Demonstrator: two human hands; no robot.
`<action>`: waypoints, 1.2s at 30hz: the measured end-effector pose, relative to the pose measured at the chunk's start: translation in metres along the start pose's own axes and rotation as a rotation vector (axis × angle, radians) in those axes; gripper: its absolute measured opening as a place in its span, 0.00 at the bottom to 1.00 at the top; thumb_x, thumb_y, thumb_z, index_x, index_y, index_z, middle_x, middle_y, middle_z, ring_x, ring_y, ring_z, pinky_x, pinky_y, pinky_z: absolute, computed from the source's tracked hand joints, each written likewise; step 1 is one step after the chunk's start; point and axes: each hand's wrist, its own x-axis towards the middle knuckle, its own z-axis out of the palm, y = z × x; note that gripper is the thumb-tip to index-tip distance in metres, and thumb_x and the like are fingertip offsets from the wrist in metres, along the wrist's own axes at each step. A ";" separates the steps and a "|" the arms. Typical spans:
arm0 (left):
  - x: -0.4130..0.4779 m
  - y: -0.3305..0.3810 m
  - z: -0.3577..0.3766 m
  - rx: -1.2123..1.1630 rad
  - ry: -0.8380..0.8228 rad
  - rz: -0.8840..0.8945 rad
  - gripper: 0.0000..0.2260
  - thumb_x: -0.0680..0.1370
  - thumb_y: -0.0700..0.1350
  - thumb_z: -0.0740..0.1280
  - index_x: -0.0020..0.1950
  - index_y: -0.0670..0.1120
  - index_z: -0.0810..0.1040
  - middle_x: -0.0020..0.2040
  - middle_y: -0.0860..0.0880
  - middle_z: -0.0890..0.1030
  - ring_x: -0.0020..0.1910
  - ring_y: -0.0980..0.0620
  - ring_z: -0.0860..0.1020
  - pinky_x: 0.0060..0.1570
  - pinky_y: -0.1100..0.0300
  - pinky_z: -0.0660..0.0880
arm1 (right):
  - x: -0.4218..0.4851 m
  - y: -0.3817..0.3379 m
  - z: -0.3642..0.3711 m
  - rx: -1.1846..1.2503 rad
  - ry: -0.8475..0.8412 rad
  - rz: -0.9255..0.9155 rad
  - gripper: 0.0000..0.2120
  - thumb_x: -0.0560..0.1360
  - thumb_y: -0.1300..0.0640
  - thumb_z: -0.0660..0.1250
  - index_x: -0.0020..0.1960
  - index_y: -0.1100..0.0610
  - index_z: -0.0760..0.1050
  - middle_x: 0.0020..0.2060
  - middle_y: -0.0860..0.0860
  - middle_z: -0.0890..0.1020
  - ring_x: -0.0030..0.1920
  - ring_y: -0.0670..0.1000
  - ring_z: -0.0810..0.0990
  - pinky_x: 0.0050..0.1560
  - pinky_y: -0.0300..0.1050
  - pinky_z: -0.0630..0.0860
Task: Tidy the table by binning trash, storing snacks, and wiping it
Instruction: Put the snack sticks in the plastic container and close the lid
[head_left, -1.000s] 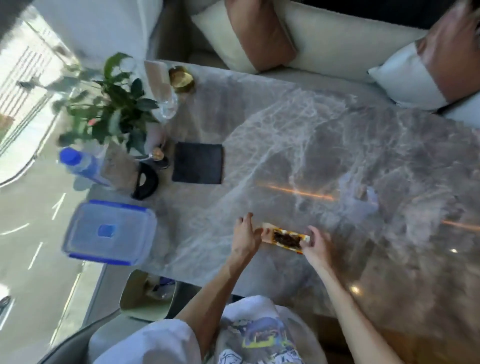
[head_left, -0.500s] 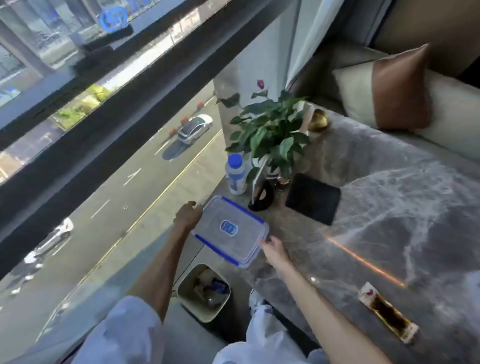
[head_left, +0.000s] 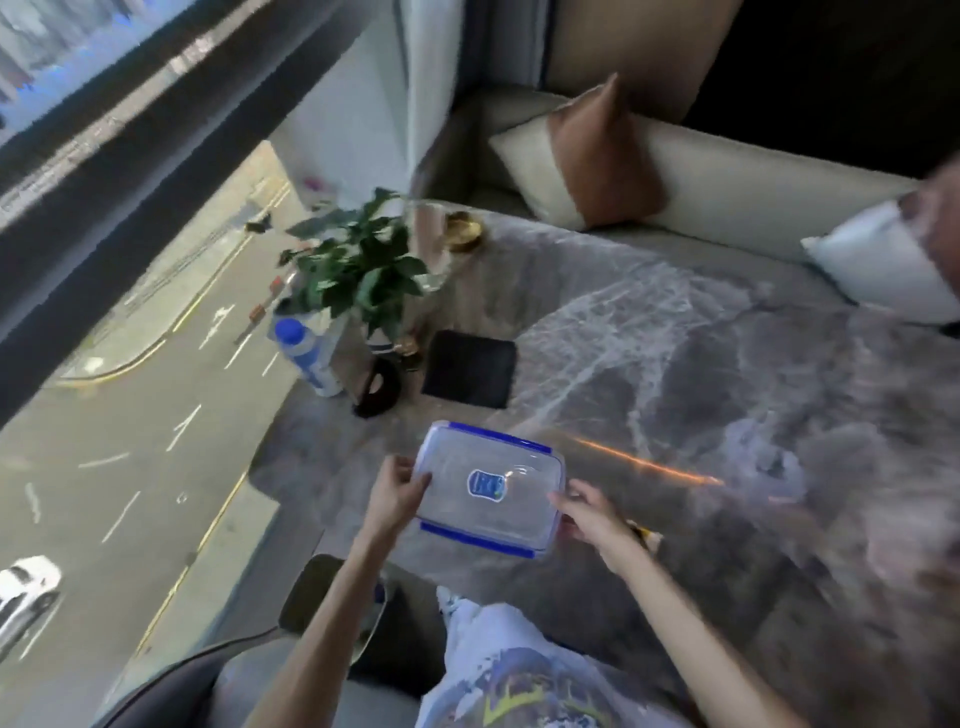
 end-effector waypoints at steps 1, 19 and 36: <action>-0.014 0.009 0.037 -0.008 -0.055 0.020 0.09 0.76 0.39 0.69 0.53 0.40 0.72 0.45 0.42 0.79 0.42 0.47 0.77 0.41 0.52 0.74 | -0.009 0.011 -0.041 0.024 0.058 -0.005 0.21 0.76 0.58 0.69 0.68 0.58 0.71 0.45 0.47 0.82 0.43 0.47 0.81 0.43 0.42 0.78; -0.211 0.089 0.524 0.564 -0.703 0.480 0.17 0.77 0.34 0.64 0.66 0.37 0.75 0.63 0.40 0.79 0.64 0.42 0.77 0.64 0.57 0.70 | -0.146 0.284 -0.379 0.515 0.081 0.312 0.05 0.72 0.66 0.69 0.44 0.62 0.73 0.25 0.51 0.79 0.22 0.45 0.76 0.24 0.36 0.73; -0.242 -0.006 0.464 -0.094 -0.491 -0.180 0.13 0.77 0.37 0.67 0.61 0.37 0.77 0.42 0.44 0.83 0.30 0.57 0.82 0.30 0.63 0.79 | -0.092 0.260 -0.405 0.485 0.274 0.088 0.13 0.76 0.53 0.70 0.57 0.57 0.78 0.43 0.51 0.85 0.41 0.48 0.84 0.39 0.39 0.79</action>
